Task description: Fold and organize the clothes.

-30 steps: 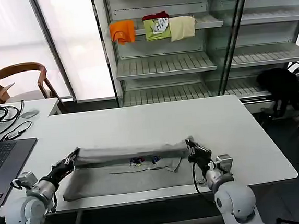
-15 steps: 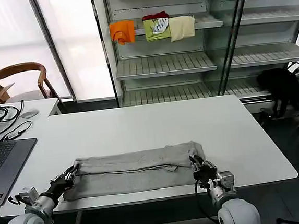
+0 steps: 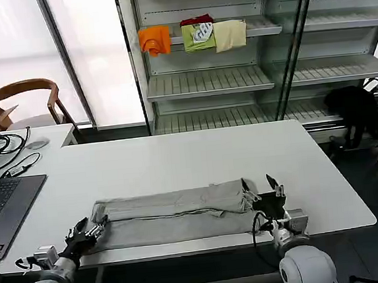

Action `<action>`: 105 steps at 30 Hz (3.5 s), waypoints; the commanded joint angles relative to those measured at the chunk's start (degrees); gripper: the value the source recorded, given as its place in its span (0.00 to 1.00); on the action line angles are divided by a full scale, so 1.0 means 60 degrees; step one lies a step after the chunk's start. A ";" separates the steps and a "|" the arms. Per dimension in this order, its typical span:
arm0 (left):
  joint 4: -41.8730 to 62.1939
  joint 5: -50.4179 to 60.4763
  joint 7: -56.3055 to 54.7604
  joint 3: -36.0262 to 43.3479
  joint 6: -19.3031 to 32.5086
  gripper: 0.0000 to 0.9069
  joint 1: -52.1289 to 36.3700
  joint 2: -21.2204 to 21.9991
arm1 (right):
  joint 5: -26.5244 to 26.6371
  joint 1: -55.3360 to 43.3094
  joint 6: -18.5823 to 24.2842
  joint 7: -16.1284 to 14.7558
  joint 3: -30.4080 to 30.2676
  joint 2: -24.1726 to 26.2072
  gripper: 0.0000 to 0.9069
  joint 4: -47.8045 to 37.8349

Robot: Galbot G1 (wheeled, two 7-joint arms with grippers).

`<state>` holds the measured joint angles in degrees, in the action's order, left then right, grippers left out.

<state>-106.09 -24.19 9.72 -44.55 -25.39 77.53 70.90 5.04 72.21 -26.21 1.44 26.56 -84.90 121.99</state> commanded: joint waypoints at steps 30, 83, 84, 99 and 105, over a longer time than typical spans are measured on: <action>0.0779 0.1432 0.1300 -0.2661 0.0789 0.00 -0.0651 -0.2300 | -0.0180 -0.0444 0.0313 -0.0034 0.0105 0.0067 1.00 -0.0422; -0.0699 0.2666 0.0087 0.3748 -0.1038 1.00 -0.1399 0.1974 | -0.0485 0.0211 0.0680 -0.0059 0.0675 0.0511 1.00 -0.0857; -0.0915 0.2139 0.0065 0.3803 -0.1037 1.00 -0.1349 0.2038 | -0.0489 0.0188 0.0676 -0.0073 0.0645 0.0491 1.00 -0.0832; -0.1058 -0.0525 -0.0075 -0.0917 0.0856 1.00 -0.0982 -0.0417 | -0.0495 0.0070 0.0664 -0.0394 0.0376 0.0359 1.00 -0.0518; 0.0703 -0.0746 -0.0127 -0.1307 0.1279 1.00 -0.0545 -0.1763 | -0.0647 -0.0037 0.0623 -0.0348 0.0266 0.0236 1.00 -0.0740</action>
<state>-112.89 -23.58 9.18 -40.24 -22.90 72.27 72.26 1.57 72.11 -22.49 -0.45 28.51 -83.23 117.89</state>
